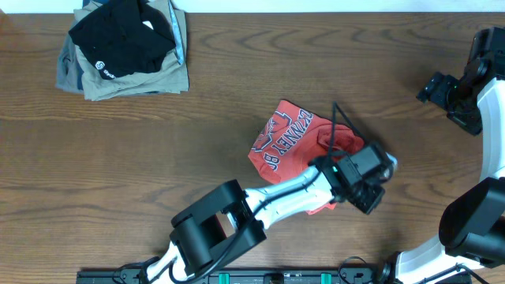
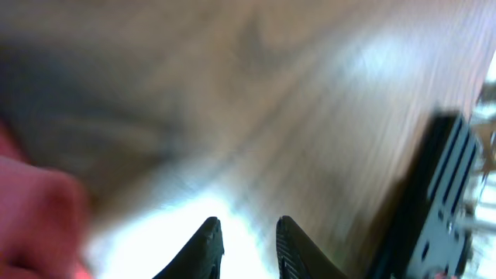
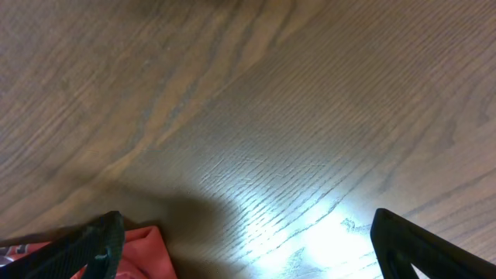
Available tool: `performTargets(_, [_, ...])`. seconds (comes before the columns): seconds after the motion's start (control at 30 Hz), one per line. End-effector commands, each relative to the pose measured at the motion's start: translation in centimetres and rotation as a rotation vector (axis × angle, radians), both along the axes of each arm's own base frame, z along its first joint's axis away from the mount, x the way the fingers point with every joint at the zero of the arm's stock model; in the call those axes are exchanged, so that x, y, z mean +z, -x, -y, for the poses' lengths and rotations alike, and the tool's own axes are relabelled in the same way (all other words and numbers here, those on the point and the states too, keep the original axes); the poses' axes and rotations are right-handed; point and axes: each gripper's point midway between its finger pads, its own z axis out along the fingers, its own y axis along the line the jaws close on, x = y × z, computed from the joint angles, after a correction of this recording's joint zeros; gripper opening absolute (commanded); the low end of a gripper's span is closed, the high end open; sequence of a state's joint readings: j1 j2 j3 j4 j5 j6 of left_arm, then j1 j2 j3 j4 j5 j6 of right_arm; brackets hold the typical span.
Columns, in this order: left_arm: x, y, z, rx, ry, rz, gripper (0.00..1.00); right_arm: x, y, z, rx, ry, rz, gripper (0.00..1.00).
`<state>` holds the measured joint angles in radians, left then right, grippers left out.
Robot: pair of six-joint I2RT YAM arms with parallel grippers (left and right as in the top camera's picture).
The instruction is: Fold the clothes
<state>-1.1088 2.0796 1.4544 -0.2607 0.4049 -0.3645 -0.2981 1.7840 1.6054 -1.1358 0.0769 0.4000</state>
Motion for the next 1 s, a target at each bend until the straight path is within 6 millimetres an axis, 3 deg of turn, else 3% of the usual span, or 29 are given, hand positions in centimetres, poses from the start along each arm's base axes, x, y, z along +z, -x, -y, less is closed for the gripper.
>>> performTargets(0.0, [1.9,-1.1,-0.8,-0.031,-0.001,0.092,0.26,0.4,-0.2,0.1,0.014,0.014,0.005,0.99])
performTargets(0.3, [5.8,-8.8,-7.3,0.274,-0.070,0.120,0.21,0.4,-0.2,0.1,0.013,0.014,0.005,0.99])
performTargets(0.5, [4.6,-13.1,-10.5,0.474,-0.090,0.035,0.13,0.4,-0.2,0.1,0.013,0.014,0.005,0.99])
performTargets(0.83, [-1.5,-13.8,-11.4,0.612,-0.181,-0.108,0.09,0.4,-0.2,0.1,0.014,0.014,0.005,0.99])
performTargets(0.97, [-2.4,-13.7,-11.3,0.630,-0.191,-0.136,0.09,0.4,-0.2,0.1,0.014,0.014,0.005,0.99])
